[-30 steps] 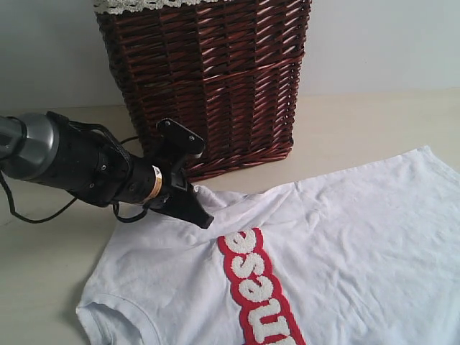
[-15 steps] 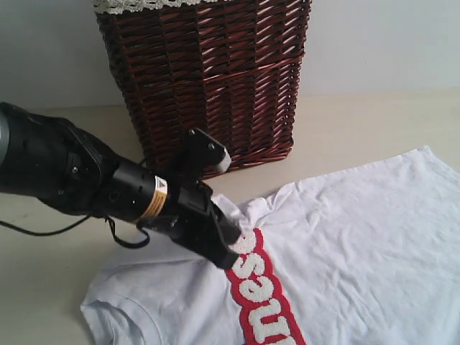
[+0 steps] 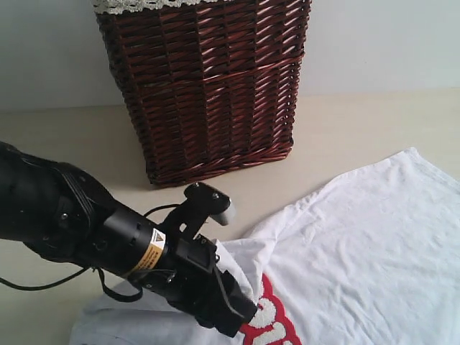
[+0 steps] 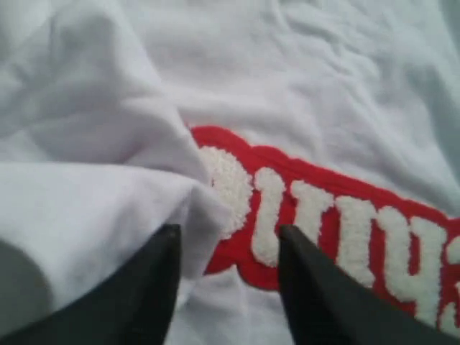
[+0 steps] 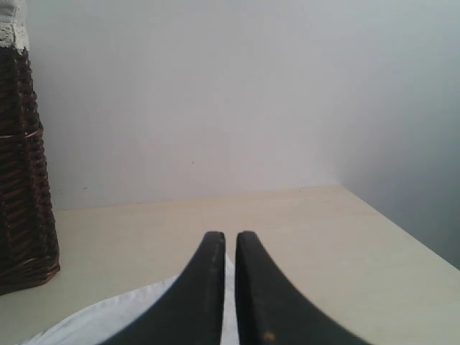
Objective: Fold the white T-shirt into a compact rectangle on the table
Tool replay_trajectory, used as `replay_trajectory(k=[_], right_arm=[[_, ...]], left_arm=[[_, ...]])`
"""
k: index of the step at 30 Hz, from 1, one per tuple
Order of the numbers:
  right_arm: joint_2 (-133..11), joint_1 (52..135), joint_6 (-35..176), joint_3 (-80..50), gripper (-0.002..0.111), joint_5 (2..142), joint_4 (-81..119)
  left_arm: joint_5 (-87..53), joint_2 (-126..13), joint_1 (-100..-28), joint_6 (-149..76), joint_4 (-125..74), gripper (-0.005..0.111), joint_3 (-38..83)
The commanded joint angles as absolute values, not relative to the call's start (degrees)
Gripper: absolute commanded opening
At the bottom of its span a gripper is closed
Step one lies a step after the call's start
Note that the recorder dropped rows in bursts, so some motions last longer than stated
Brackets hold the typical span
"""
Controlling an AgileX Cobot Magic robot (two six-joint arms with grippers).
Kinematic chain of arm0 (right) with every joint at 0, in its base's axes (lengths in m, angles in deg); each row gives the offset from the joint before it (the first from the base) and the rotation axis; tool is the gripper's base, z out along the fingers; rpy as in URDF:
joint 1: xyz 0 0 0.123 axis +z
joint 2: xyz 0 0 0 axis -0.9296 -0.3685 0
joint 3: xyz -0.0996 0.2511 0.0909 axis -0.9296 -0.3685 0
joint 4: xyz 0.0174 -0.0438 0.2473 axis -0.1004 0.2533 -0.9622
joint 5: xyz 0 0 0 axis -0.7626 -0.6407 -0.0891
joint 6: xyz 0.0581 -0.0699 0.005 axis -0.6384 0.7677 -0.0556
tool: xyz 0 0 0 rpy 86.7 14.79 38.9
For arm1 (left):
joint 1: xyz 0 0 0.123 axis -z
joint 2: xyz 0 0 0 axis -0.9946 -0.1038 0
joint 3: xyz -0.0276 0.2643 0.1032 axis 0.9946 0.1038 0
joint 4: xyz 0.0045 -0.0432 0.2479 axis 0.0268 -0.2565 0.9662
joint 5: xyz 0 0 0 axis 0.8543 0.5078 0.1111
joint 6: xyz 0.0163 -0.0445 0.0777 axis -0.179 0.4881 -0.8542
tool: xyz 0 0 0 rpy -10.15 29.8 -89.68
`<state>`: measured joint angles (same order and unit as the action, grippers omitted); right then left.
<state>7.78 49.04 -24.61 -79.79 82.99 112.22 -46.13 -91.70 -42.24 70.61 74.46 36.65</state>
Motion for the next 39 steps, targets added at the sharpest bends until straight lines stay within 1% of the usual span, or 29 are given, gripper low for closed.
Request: replay_trajectory(k=[1, 3, 5, 7, 8, 9, 10, 12, 14, 16, 19, 21, 24, 26, 29, 34, 39], right_arm=[[8.07, 49.02, -24.49, -80.01, 0.008, 82.71, 112.22], [8.07, 49.02, -24.49, -80.01, 0.008, 82.71, 112.22], [8.07, 49.02, -24.49, -80.01, 0.008, 82.71, 112.22], [8.07, 49.02, -24.49, -80.01, 0.008, 82.71, 112.22], [8.07, 49.02, -24.49, -80.01, 0.008, 82.71, 112.22], [8.07, 49.02, -24.49, -80.01, 0.008, 82.71, 112.22], [8.07, 49.02, -24.49, -80.01, 0.008, 82.71, 112.22], [8.07, 49.02, -24.49, -80.01, 0.008, 82.71, 112.22], [8.07, 49.02, -24.49, -80.01, 0.008, 82.71, 112.22], [8.07, 49.02, -24.49, -80.01, 0.008, 82.71, 112.22], [8.07, 49.02, -24.49, -80.01, 0.008, 82.71, 112.22], [8.07, 49.02, -24.49, -80.01, 0.008, 82.71, 112.22], [8.07, 49.02, -24.49, -80.01, 0.008, 82.71, 112.22], [8.07, 49.02, -24.49, -80.01, 0.008, 82.71, 112.22], [8.07, 49.02, -24.49, -80.01, 0.008, 82.71, 112.22], [8.07, 49.02, -24.49, -80.01, 0.008, 82.71, 112.22], [8.07, 49.02, -24.49, -80.01, 0.008, 82.71, 112.22]], left_arm=[[-46.25, -85.86, -41.98, 71.53, 74.42, 0.069, 36.63], [-42.94, -83.15, -42.11, 70.77, 74.42, 0.07, 36.63], [-32.5, -81.22, -42.27, 69.14, 74.42, 0.067, 36.63], [-20.09, -81.56, -42.65, 66.08, 74.42, 0.062, 36.5], [-15.77, -82.7, -43.4, 64.53, 74.42, 0.057, 36.11], [-15.22, -84.21, -44.36, 63.76, 74.42, 0.053, 35.66], [-18.27, -85.95, -46.03, 63.75, 74.42, 0.048, 34.78], [-26.99, -89.08, -48.23, 64.06, 74.42, 0.043, 33.38], [-33.85, -92.16, -49.8, 64.06, 73.86, 0.044, 31.88], [-36.74, -94.09, -49.94, 64.06, 72.32, 0.047, 30.88], [-40.36, -95.13, -49.8, 64.06, 72.08, 0.05, 30.35], [-41.65, -95.66, -49.27, 64.06, 71.92, 0.05, 30.35], [-39.1, -96.3, -48.16, 64.06, 71.24, 0.05, 30.35], [-36.7, -96.55, -47.53, 64.06, 70.98, 0.047, 30.35], [-35.26, -96.55, -46.93, 64.06, 70.98, 0.035, 30.35], [-35.51, -96.55, -46.76, 64.06, 70.44, 0.0, 30.35], [-35.51, -95.9, -46.76, 64.38, 70.17, 0.0, 30.35]])
